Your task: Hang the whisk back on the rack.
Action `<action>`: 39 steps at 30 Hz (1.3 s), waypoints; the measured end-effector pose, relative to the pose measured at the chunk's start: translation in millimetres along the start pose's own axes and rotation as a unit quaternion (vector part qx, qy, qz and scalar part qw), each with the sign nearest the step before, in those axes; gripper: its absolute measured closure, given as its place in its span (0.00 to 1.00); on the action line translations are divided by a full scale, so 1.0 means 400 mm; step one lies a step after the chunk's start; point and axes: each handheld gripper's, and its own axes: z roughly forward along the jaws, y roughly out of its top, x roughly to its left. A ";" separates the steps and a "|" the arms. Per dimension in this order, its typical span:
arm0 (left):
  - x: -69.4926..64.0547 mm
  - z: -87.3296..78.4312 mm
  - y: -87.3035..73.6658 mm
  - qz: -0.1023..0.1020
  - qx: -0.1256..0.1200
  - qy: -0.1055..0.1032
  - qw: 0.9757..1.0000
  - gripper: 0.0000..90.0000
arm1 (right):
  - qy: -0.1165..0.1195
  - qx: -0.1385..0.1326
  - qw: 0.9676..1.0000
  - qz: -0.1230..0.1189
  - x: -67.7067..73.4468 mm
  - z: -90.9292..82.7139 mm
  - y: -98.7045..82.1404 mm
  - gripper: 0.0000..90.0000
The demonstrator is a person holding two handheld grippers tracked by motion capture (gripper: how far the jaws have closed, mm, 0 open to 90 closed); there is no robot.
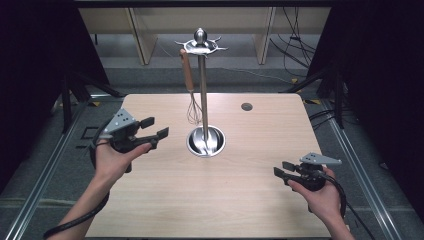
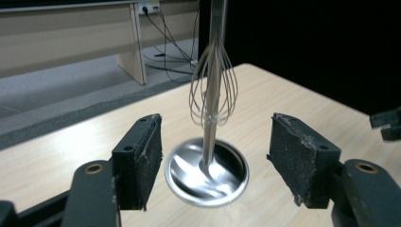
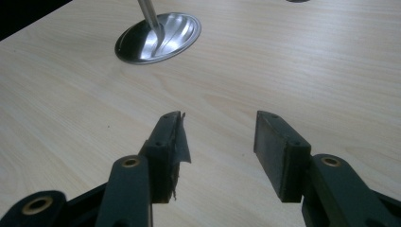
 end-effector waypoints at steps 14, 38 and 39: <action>-0.026 -0.020 -0.129 0.002 0.025 0.031 0.999 0.36 | 0.000 -0.007 1.000 0.000 0.003 0.002 0.000 0.59; -0.041 0.022 -0.297 0.018 0.122 0.023 0.992 0.34 | 0.002 0.012 1.000 -0.010 -0.005 0.006 -0.005 0.59; -0.038 0.023 -0.297 0.022 0.123 0.021 0.992 0.34 | 0.000 0.011 1.000 -0.021 -0.010 0.007 -0.005 0.59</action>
